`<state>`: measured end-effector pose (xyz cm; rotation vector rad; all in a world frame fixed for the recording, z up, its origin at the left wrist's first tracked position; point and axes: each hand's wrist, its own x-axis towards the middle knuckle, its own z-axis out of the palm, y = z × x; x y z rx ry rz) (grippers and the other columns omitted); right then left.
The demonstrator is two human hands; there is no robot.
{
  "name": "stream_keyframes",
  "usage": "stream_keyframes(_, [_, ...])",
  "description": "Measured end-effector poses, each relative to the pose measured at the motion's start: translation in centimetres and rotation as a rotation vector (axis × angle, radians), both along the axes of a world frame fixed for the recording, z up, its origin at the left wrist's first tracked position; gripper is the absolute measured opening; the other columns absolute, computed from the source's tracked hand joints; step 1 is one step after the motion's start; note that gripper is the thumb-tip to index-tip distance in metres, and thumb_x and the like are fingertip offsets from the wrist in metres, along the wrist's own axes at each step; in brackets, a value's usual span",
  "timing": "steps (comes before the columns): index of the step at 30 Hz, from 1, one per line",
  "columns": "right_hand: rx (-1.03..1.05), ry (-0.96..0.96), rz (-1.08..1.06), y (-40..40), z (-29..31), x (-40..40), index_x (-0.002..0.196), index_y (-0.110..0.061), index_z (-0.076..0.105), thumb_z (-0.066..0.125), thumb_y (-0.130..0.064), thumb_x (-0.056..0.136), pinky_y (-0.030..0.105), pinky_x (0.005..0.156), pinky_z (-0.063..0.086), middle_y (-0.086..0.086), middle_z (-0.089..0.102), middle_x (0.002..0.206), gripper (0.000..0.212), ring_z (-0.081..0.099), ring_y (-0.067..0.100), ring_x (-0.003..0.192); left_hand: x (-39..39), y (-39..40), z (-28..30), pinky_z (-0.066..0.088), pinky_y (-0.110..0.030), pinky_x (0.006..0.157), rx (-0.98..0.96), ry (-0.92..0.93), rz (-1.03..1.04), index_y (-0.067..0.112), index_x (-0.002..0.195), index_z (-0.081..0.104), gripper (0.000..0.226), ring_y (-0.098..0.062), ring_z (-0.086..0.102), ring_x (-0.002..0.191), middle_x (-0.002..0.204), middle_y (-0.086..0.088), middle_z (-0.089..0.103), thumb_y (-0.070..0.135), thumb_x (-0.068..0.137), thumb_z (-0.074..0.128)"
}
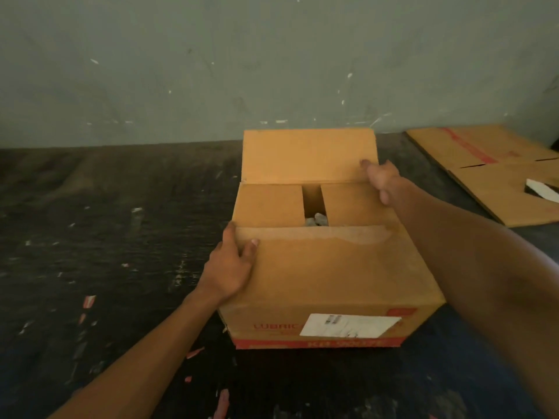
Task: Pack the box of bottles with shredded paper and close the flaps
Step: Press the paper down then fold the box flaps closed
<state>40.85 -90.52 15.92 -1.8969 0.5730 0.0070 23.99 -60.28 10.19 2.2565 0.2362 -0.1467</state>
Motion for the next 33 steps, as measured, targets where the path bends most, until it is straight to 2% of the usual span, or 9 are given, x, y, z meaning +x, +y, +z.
stream_keyframes(3, [0.103, -0.066, -0.019, -0.4, 0.5, -0.6, 0.152, -0.015, 0.02, 0.025, -0.059, 0.097, 0.044, 0.113, 0.024, 0.007, 0.025, 0.158, 0.071, 0.028, 0.03, 0.142, 0.0, -0.1, 0.0, 0.035, -0.057, 0.111, -0.032, 0.01, -0.006, 0.034, 0.154, 0.0, 0.075, -0.034, 0.043, 0.135, 0.153, -0.011, 0.037, 0.06, 0.095, 0.039])
stream_keyframes(5, [0.172, -0.053, -0.034, -1.2, 0.6, -1.6, 0.152, -0.017, 0.023, 0.017, -0.067, 0.094, 0.047, 0.116, 0.023, 0.005, 0.028, 0.157, 0.077, 0.03, 0.029, 0.142, -0.2, -0.2, 0.1, 0.033, -0.056, 0.112, -0.049, 0.016, -0.003, 0.033, 0.154, -0.001, 0.075, -0.034, 0.041, 0.136, 0.154, -0.011, 0.035, 0.059, 0.096, 0.04])
stream_keyframes(7, [0.291, -0.015, -0.013, -2.6, 0.1, -2.9, 0.149, -0.02, 0.034, 0.019, -0.08, 0.083, 0.053, 0.111, 0.034, 0.005, 0.042, 0.149, 0.091, 0.042, 0.03, 0.134, -0.4, -0.2, 0.3, 0.033, -0.056, 0.112, -0.072, 0.01, 0.005, 0.034, 0.154, 0.0, 0.076, -0.034, 0.04, 0.137, 0.155, -0.011, 0.035, 0.059, 0.095, 0.041])
stream_keyframes(9, [0.4, -0.003, 0.046, -3.9, -0.4, -4.8, 0.139, -0.024, 0.05, 0.024, -0.085, 0.077, 0.05, 0.091, 0.05, 0.006, 0.057, 0.133, 0.09, 0.056, 0.03, 0.117, -0.5, -0.3, 0.7, 0.034, -0.055, 0.112, -0.107, 0.014, 0.017, 0.034, 0.154, -0.001, 0.076, -0.034, 0.041, 0.136, 0.155, -0.011, 0.035, 0.058, 0.096, 0.042])
stream_keyframes(12, [0.448, -0.016, 0.142, -4.6, -0.1, -8.4, 0.129, -0.025, 0.06, 0.035, -0.059, 0.095, 0.039, 0.076, 0.048, 0.01, 0.058, 0.13, 0.054, 0.057, 0.026, 0.103, -1.1, -0.5, 1.4, 0.032, -0.052, 0.113, -0.153, 0.008, 0.021, 0.033, 0.154, -0.012, 0.079, -0.033, 0.04, 0.138, 0.156, -0.011, 0.034, 0.049, 0.099, 0.043])
stream_keyframes(16, [0.298, 0.052, 0.27, -6.3, -0.6, -11.9, 0.121, -0.04, 0.064, 0.054, -0.037, 0.094, 0.044, 0.091, 0.044, 0.007, 0.049, 0.135, 0.029, 0.05, 0.028, 0.11, -1.7, -0.4, 2.3, 0.033, -0.051, 0.11, -0.17, -0.069, -0.026, 0.041, 0.147, -0.028, 0.083, -0.033, 0.047, 0.132, 0.152, -0.011, 0.04, 0.035, 0.103, 0.042])
stream_keyframes(19, [0.153, 0.109, 0.309, -6.0, -1.2, -13.6, 0.126, -0.052, 0.054, 0.053, -0.034, 0.096, 0.05, 0.104, 0.035, 0.0, 0.037, 0.141, 0.035, 0.041, 0.027, 0.12, -1.6, -0.2, 2.2, 0.03, -0.054, 0.112, -0.142, -0.078, -0.073, 0.049, 0.146, -0.022, 0.075, -0.033, 0.042, 0.135, 0.156, -0.009, 0.033, 0.035, 0.104, 0.038])
stream_keyframes(24, [-0.16, 0.042, 0.301, -3.4, -2.6, -15.1, 0.147, -0.046, 0.027, 0.037, -0.043, 0.101, 0.048, 0.114, 0.023, 0.007, 0.023, 0.158, 0.047, 0.027, 0.032, 0.141, -1.4, 0.0, 2.0, 0.022, -0.049, 0.118, -0.064, -0.042, -0.106, 0.046, 0.152, 0.018, 0.049, -0.03, 0.024, 0.146, 0.162, -0.004, 0.022, 0.039, 0.105, 0.03])
stream_keyframes(33, [-0.184, 0.011, 0.39, 1.4, -2.8, -14.0, 0.149, -0.041, 0.023, 0.036, -0.04, 0.102, 0.049, 0.115, 0.023, 0.009, 0.021, 0.159, 0.049, 0.027, 0.033, 0.142, -2.5, 4.4, 2.7, 0.023, -0.05, 0.117, 0.009, -0.002, -0.033, 0.042, 0.153, 0.02, 0.05, -0.031, 0.026, 0.145, 0.161, -0.006, 0.024, 0.039, 0.105, 0.032])
